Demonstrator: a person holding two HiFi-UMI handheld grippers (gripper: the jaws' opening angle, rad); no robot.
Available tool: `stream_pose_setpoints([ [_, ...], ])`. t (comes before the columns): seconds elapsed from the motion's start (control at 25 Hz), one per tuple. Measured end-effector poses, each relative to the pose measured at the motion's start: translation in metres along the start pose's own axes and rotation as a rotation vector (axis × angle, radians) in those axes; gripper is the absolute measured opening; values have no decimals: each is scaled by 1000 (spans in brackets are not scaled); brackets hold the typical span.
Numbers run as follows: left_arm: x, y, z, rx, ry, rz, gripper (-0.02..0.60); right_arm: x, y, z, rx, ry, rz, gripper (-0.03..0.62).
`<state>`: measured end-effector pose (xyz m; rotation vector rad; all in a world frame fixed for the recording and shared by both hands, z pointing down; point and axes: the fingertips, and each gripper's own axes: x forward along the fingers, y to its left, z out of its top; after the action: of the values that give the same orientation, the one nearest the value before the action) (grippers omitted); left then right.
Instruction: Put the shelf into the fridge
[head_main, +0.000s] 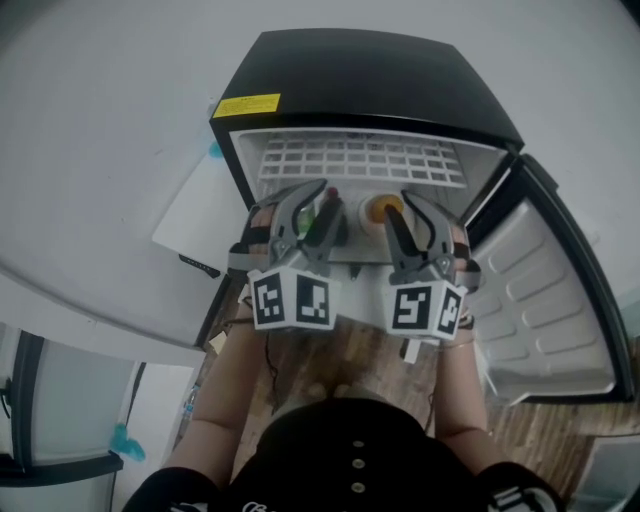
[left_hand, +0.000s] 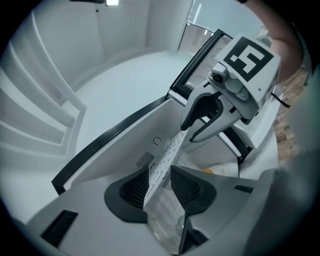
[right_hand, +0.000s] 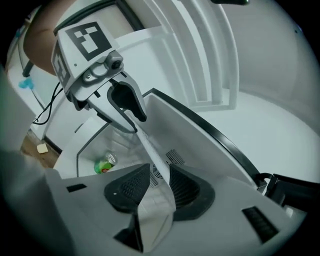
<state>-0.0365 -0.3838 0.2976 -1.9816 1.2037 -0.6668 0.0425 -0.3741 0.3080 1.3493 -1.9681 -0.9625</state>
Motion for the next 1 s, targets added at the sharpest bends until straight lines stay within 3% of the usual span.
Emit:
stream_pose_setpoints([
  [0.24, -9, -10, 3, -126, -29, -69, 91, -16, 13, -1, 129, 24, -7, 95],
  [0.4, -19, -15, 8, -300, -69, -97, 47, -29, 10, -7, 371, 32, -2, 61],
  [0.48, -24, -17, 12, -421, -99, -128, 37, -35, 10, -6, 497, 11, 25, 48],
  [0.8, -41, -31, 13, -1047, -211, -316, 12, -51, 20, -1, 889, -62, 120, 12],
  [0.92, -45, -40, 12, -1212, -230, -363, 8, -54, 24, 1, 1062, -109, 172, 11],
  [1.0, -48, -44, 12, -1278, -237, -384, 8, -57, 26, 2, 1183, -133, 208, 11],
])
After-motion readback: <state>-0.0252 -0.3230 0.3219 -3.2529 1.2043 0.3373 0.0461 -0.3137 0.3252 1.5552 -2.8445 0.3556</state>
